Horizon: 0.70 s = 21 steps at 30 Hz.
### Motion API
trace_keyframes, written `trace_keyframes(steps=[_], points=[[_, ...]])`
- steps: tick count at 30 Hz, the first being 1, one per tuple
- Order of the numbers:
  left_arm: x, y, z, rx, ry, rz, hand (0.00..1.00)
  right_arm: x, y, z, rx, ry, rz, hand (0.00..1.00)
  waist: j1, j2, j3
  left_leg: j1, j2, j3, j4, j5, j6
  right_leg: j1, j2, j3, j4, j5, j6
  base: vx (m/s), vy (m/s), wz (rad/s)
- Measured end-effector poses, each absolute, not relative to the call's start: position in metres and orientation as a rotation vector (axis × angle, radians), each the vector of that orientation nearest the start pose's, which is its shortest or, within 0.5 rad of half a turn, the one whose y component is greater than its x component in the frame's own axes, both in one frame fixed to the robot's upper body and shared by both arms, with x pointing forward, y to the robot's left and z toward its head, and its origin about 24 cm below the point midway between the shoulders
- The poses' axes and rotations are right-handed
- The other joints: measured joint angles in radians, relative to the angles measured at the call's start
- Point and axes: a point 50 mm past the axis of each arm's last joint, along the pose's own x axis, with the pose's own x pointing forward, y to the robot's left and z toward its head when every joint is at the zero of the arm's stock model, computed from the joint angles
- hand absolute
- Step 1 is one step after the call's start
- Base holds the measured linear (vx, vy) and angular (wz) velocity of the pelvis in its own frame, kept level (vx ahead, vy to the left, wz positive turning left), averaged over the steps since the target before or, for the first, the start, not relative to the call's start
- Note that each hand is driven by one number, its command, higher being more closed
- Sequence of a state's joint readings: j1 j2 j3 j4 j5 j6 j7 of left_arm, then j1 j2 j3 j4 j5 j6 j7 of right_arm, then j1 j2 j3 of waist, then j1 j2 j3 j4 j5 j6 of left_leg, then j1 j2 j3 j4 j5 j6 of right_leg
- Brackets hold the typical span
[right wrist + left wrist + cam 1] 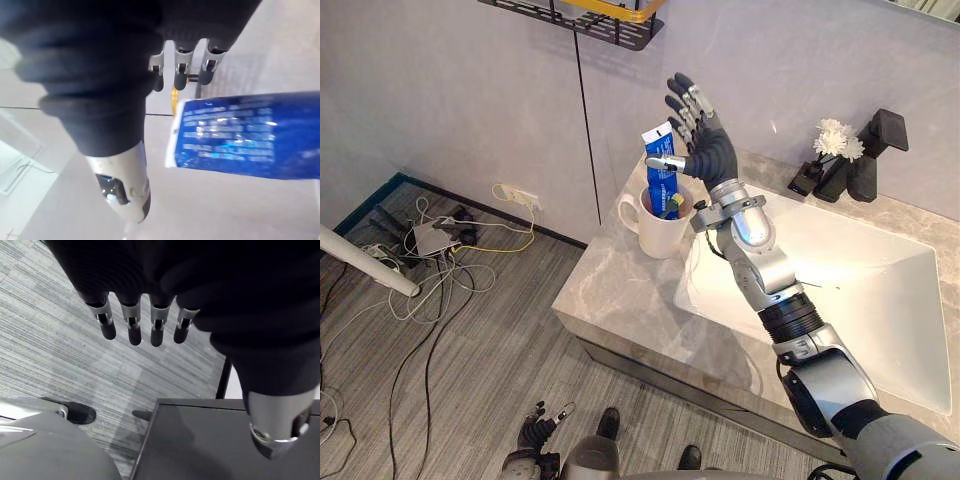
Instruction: Organize washtable
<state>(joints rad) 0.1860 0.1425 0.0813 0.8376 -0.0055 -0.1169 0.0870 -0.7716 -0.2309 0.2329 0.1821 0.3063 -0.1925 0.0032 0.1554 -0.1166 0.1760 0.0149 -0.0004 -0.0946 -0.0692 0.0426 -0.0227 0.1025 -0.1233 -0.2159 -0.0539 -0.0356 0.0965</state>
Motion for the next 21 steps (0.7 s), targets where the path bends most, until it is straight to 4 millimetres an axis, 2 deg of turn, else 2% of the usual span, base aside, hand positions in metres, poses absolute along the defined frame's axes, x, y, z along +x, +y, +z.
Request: trace_keyframes(steps=[6, 12, 13, 15, 17, 18, 20, 21], points=[[0.097, 0.229, -0.141, 0.146, 0.919, 0.258, 0.0, 0.314, -0.105, 0.27, -0.103, -0.873, 0.428, 0.0, -0.033, -0.01, -0.007, 0.015, 0.0, 0.019, -0.004, 0.0, 0.0, 0.0, -0.001, 0.017, 0.008, 0.0, 0.0, -0.02, -0.001, -0.09], [0.089, 0.23, -0.144, 0.159, 0.956, 0.233, 0.0, 0.283, -0.146, 0.309, -0.281, -1.077, 0.381, 0.0, -0.066, -0.013, -0.029, 0.034, 0.005, 0.043, -0.023, 0.0, 0.0, -0.006, 0.001, 0.044, 0.014, 0.0, 0.0, -0.04, -0.005, -0.13], [0.086, 0.231, -0.145, 0.16, 0.966, 0.233, 0.0, 0.271, -0.159, 0.32, -0.309, -1.143, 0.339, 0.0, -0.074, -0.014, -0.043, 0.035, 0.005, 0.052, -0.023, 0.0, 0.0, -0.01, 0.001, 0.054, 0.014, 0.0, 0.001, -0.01, -0.001, -0.19], [0.083, 0.231, -0.146, 0.159, 0.979, 0.232, 0.0, 0.257, -0.173, 0.333, -0.334, -1.225, 0.283, 0.0, -0.091, -0.013, -0.054, 0.033, 0.005, 0.06, -0.023, 0.0, 0.0, -0.016, 0.0, 0.059, 0.016, 0.001, 0.001, 0.0, 0.001, -0.15], [0.081, 0.232, -0.147, 0.154, 0.986, 0.225, 0.0, 0.23, -0.204, 0.353, -0.373, -1.366, 0.141, 0.0, -0.11, -0.013, -0.056, 0.035, 0.005, 0.073, -0.023, 0.0, 0.0, -0.02, 0.0, 0.072, 0.016, 0.003, 0.003, -0.01, -0.002, -0.13], [0.08, 0.232, -0.147, 0.154, 0.988, 0.226, 0.0, 0.223, -0.212, 0.356, -0.376, -1.394, 0.097, 0.0, -0.117, -0.013, -0.058, 0.035, 0.005, 0.074, -0.023, 0.0, 0.0, -0.02, 0.0, 0.073, 0.016, 0.004, 0.004, -0.02, -0.006, -0.1], [0.077, 0.232, -0.148, 0.153, 0.999, 0.227, 0.0, 0.201, -0.245, 0.36, -0.372, -1.467, -0.086, 0.0, -0.143, -0.009, -0.074, 0.036, 0.005, 0.088, -0.024, 0.0, 0.0, -0.024, 0.0, 0.082, 0.016, 0.007, 0.004, -0.03, -0.003, -0.11], [0.076, 0.232, -0.148, 0.153, 1.003, 0.227, 0.0, 0.196, -0.252, 0.359, -0.374, -1.471, -0.127, 0.0, -0.149, -0.008, -0.079, 0.036, 0.005, 0.094, -0.024, 0.0, 0.0, -0.026, 0.0, 0.085, 0.016, 0.009, 0.003, -0.04, 0.0, -0.19]])
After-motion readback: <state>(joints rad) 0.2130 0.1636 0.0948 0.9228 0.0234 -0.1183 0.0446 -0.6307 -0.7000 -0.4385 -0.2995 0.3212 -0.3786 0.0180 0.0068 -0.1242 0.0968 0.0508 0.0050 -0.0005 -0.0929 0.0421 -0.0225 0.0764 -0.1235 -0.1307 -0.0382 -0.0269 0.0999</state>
